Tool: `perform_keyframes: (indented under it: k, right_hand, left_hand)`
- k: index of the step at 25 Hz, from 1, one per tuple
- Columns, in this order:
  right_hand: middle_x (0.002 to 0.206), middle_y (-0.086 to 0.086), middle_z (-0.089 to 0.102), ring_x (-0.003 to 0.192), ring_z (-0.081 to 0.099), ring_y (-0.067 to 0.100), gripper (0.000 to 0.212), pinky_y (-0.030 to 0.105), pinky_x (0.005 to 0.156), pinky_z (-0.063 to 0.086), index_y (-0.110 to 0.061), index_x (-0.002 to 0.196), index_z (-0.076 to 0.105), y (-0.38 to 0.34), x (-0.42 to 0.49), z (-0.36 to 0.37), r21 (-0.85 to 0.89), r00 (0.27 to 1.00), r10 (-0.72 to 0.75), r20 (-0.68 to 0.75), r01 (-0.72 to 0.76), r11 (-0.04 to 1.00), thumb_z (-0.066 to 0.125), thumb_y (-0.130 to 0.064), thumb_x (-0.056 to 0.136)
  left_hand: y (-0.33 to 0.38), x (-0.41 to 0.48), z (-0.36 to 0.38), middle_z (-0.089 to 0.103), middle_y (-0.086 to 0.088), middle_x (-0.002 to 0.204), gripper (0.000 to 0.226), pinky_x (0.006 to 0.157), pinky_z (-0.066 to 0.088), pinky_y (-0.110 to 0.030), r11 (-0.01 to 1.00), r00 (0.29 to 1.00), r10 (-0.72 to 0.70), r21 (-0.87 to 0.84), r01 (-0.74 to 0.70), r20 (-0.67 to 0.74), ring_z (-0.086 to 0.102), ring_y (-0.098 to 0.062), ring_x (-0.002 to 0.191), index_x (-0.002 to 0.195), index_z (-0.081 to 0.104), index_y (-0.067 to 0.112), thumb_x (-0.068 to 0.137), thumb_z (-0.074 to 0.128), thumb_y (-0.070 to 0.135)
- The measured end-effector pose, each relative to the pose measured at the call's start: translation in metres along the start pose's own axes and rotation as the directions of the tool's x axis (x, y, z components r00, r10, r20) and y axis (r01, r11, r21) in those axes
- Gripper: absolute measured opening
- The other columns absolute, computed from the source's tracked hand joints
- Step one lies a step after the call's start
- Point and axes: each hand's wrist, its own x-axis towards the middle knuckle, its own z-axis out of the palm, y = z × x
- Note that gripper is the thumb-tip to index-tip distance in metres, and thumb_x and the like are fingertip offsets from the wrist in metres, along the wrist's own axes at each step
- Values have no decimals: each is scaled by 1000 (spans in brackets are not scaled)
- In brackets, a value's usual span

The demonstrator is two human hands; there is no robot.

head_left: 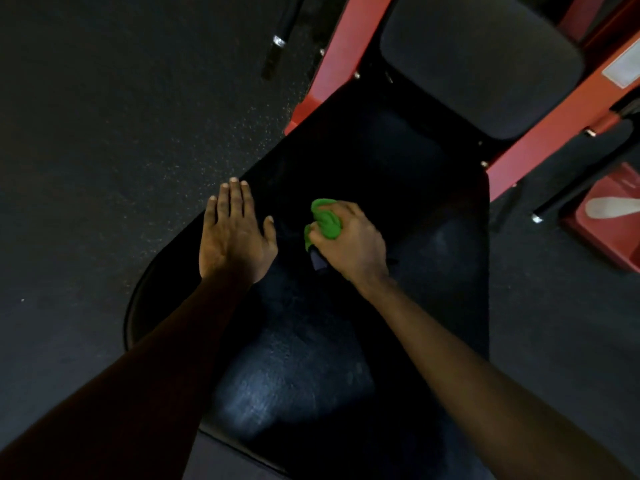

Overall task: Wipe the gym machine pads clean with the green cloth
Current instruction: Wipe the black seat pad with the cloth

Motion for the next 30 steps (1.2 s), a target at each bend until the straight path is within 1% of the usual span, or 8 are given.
perform_keyframes:
  k: [4, 7, 13, 16, 21, 24, 27, 30]
  right_hand:
    - [125, 3, 61, 109, 64, 31, 44, 36, 88, 50, -31, 122, 66, 61, 36, -31, -66, 933, 317, -168, -331, 941, 67, -46, 80]
    - [120, 8, 62, 105, 64, 36, 40, 37, 83, 49, -23, 117, 67, 53, 40, -22, -85, 887, 396, -237, -425, 901, 63, -44, 83]
    - [130, -11, 59, 109, 64, 19, 38, 27, 85, 48, -38, 119, 67, -33, -13, 15, -25, 980, 176, -93, -179, 984, 66, -46, 82]
    - [130, -18, 59, 109, 62, 9, 37, 21, 82, 43, -40, 119, 67, -40, -31, 13, -21, 993, 92, -70, -94, 995, 69, -46, 82]
    - [124, -4, 62, 106, 65, 27, 34, 34, 86, 48, -33, 116, 68, -45, 33, 20, -26, 945, 280, -169, -289, 957, 65, -43, 84]
    - [124, -5, 62, 107, 64, 25, 35, 31, 84, 45, -34, 117, 68, -73, 37, 31, -23, 943, 289, -163, -297, 955, 65, -44, 83]
    - [129, -17, 59, 110, 62, 8, 40, 22, 87, 46, -41, 121, 65, -101, -16, 40, -14, 993, 113, -33, -113, 993, 67, -48, 82]
    - [128, -20, 60, 108, 62, 3, 38, 21, 88, 51, -40, 119, 66, -105, -40, 44, -28, 998, 4, -61, -5, 1000, 67, -48, 82]
  left_hand:
    - [-1, 0, 3, 6, -16, 166, 73, 125, 10, -43, 1000, 1000, 11, -1, -11, 2, 8, -27, 154, 158, 4, 2, 102, 18, 48]
    - [-1, 0, 4, 7, -16, 166, 72, 125, 10, -43, 1000, 1000, 9, -2, -9, -1, 8, -27, 154, 158, 5, 2, 102, 17, 47]
    - [-1, -1, -6, 8, -19, 165, 72, 124, 9, -44, 998, 998, 39, -52, -36, 51, 9, -30, 154, 157, 8, -1, 103, 23, 44]
    - [-19, 9, -14, -2, -15, 167, 73, 125, 4, -41, 984, 972, 164, -102, -149, 168, 0, -27, 154, 158, -1, 3, 104, 24, 46]
    - [-92, 10, -20, -4, -3, 167, 68, 123, 0, -36, 886, 864, 461, -167, -433, 201, -1, -20, 155, 159, -1, 16, 105, 25, 47]
    - [-104, 3, -19, -4, -4, 167, 67, 123, 2, -37, 874, 866, 465, -251, -416, 184, 1, -20, 154, 159, 0, 14, 105, 26, 44]
    - [-106, -4, -20, -7, -4, 167, 65, 124, 2, -37, 870, 877, 445, -322, -374, 181, 0, -19, 154, 159, -2, 12, 107, 25, 40]
    - [-116, -13, -19, -5, -3, 167, 62, 124, 2, -36, 857, 889, 428, -385, -342, 164, 1, -18, 154, 159, -1, 16, 107, 25, 36]
